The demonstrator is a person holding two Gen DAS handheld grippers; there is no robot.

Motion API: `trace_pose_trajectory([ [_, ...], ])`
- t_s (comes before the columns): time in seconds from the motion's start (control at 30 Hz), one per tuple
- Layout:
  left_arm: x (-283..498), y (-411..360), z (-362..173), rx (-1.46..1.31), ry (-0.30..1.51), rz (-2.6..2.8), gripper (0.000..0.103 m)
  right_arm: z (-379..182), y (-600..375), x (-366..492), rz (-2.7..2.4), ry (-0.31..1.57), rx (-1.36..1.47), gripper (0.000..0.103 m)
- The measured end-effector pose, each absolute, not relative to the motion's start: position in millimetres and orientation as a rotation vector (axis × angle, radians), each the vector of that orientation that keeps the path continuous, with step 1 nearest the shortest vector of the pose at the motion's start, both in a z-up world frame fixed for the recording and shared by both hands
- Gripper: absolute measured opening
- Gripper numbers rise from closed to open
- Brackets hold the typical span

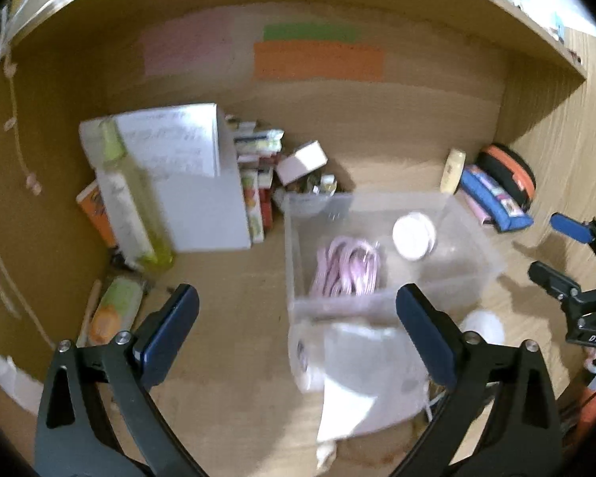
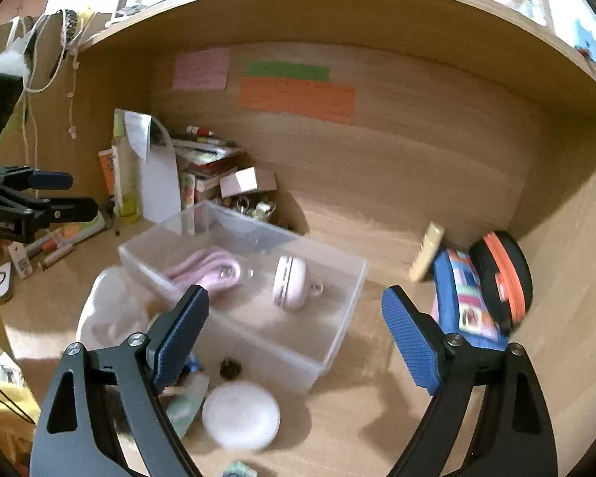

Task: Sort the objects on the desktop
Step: 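Move the left tool to the white pouch while the right tool reaches the white round container, then grasp the white drawstring pouch with the left tool while the right tool grasps the white container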

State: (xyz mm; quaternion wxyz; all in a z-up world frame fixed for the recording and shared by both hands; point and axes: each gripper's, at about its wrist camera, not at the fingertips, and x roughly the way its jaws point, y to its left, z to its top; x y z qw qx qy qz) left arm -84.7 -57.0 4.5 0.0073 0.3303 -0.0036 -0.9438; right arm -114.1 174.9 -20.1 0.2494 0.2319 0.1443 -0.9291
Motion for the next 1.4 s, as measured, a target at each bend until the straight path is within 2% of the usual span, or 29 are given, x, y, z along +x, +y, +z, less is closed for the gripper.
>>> trace_pose_trajectory([
  [0.17, -58, -65, -10, 1.076, 0.133, -2.965, 0.101, -37, 181, -99, -2.530, 0.484, 0.676, 0.088],
  [0.4, -52, -49, -48, 1.220, 0.089, -2.926, 0.101, -77, 187, -91, -2.453, 0.521, 0.820, 0.090],
  [0.6, -65, -40, -79, 1.416, 0.267, -2.919, 0.101, -107, 185, -92, -2.378, 0.513, 0.918, 0.090],
  [0.9, -93, -28, -101, 1.543, 0.283, -2.876, 0.101, -122, 170, -117, -2.298, 0.567, 0.968, 0.090],
  [1.13, -110, -29, -112, 1.655, 0.421, -2.859, 0.103, -125, 164, -130, -2.218, 0.547, 0.997, 0.088],
  [1.2, -110, -25, -112, 1.653, 0.380, -2.855, 0.103, -125, 165, -133, -2.211, 0.532, 1.004, 0.083],
  [1.27, -109, -21, -112, 1.630, 0.346, -2.876, 0.103, -127, 165, -138, -2.174, 0.487, 1.035, 0.073],
  [1.3, -108, -21, -112, 1.620, 0.349, -2.886, 0.103, -127, 165, -138, -2.167, 0.472, 1.043, 0.064],
  [1.37, -107, -21, -112, 1.602, 0.343, -2.897, 0.100, -127, 166, -139, -2.179, 0.461, 1.050, 0.063],
  [1.4, -107, -21, -111, 1.594, 0.333, -2.905, 0.089, -127, 166, -139, -2.186, 0.453, 1.055, 0.063],
])
